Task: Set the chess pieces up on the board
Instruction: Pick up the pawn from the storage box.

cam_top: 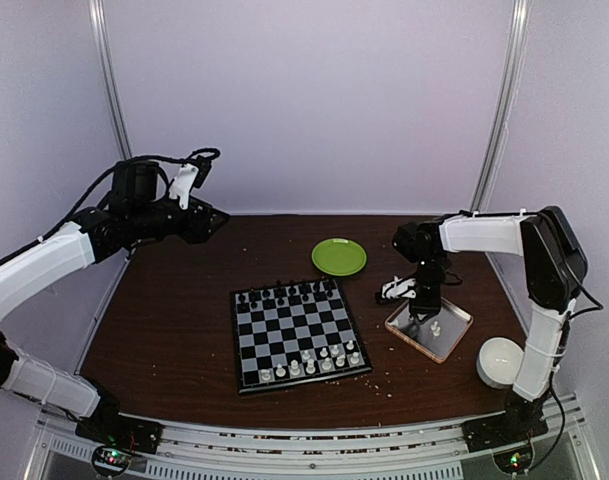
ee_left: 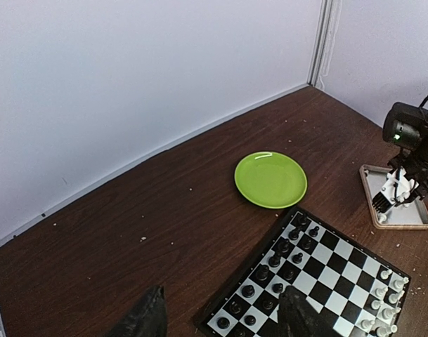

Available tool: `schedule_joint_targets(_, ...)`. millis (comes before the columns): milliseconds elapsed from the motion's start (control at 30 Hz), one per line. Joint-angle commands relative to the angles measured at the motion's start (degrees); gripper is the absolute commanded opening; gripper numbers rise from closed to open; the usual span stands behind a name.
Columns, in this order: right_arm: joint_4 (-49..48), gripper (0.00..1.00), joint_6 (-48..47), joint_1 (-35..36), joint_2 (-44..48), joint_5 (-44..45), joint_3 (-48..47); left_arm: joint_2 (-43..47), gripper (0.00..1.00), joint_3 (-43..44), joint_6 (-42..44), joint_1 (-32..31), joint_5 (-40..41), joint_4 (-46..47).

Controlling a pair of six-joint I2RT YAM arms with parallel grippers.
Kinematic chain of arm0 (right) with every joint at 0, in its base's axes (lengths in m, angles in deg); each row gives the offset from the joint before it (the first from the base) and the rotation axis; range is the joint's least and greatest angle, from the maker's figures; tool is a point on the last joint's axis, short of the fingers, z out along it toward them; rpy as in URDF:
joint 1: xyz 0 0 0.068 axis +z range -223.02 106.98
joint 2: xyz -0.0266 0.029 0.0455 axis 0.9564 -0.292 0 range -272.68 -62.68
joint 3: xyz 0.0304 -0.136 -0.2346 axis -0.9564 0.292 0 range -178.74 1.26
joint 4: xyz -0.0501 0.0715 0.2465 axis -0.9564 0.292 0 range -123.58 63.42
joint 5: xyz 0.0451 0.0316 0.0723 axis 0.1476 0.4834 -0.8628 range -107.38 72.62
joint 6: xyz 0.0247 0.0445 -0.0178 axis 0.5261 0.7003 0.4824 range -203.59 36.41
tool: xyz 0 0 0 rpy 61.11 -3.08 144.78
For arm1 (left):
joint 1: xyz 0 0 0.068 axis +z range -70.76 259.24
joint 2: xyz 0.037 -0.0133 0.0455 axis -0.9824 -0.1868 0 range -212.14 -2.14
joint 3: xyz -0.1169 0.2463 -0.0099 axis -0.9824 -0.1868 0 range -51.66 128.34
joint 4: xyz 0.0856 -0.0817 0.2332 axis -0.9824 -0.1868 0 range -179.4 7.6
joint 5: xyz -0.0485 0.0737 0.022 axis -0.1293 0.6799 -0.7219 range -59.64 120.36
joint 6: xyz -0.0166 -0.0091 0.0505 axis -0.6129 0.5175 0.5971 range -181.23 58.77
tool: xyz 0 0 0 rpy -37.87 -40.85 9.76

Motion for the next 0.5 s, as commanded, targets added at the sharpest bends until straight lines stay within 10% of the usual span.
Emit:
schedule_joint_targets(0,-1.24,0.31,0.18,1.21,-2.25,2.26,-2.29,-0.79,0.55,1.31,-0.20,0.31,-0.66,1.28)
schedule_joint_targets(467,-0.80,0.22,2.23,1.84,-5.65,3.82,-5.50,-2.30,0.55,1.67,-0.18,0.31,-0.71,1.02)
